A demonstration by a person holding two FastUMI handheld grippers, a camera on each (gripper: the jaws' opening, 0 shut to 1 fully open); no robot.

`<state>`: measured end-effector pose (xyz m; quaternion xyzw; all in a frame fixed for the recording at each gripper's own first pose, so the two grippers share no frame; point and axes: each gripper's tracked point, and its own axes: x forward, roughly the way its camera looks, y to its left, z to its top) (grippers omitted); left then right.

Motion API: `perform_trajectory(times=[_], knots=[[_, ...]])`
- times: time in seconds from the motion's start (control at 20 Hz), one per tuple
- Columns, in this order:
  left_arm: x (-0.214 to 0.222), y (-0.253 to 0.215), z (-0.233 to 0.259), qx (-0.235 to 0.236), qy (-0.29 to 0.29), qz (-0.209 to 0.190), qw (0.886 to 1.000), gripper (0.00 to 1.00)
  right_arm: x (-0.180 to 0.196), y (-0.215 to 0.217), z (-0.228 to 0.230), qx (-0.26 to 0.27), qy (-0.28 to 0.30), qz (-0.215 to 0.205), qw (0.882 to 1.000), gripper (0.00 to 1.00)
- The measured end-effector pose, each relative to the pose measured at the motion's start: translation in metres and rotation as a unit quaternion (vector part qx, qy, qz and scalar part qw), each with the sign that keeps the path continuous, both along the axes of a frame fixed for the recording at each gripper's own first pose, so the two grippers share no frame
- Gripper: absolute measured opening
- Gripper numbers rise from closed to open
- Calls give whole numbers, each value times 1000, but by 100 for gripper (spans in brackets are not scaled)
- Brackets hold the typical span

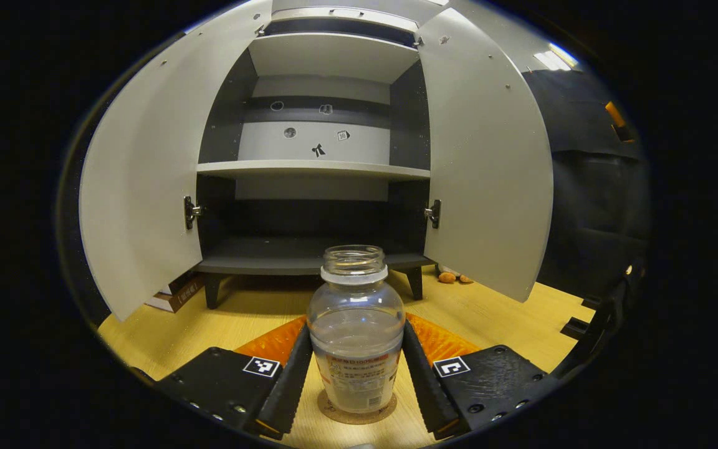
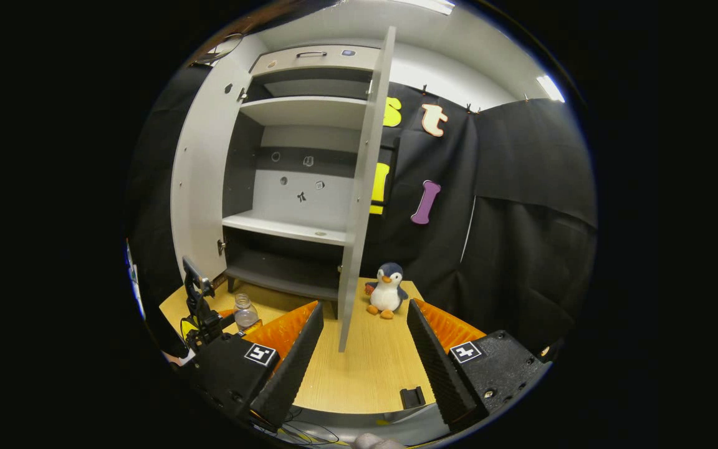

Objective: Grasp the bottle in the cabinet with the left hand and place it on the coaster, then close the right door with the right hand and the left door with the left hand.

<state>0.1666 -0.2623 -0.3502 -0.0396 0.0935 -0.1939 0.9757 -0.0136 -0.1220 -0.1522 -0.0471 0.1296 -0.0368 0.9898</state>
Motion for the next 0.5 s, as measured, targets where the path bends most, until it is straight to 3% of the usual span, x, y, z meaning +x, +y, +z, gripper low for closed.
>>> perform_trajectory(times=[0.1,0.15,0.35,0.5], knots=[[-4,-3,-10,8,-4,0,1000,70,0,1,-6,-1,7,5,1000,84],[-5,-3,-16,12,-2,0,1000,74,-1,2,-7,-3,10,6,1000,84],[-6,-3,-13,2,-23,-3,1000,74,-2,6,-7,-12,13,13,1000,84],[-10,-1,-24,19,-3,-5,1000,80,-3,8,-2,-10,10,13,1000,84]])
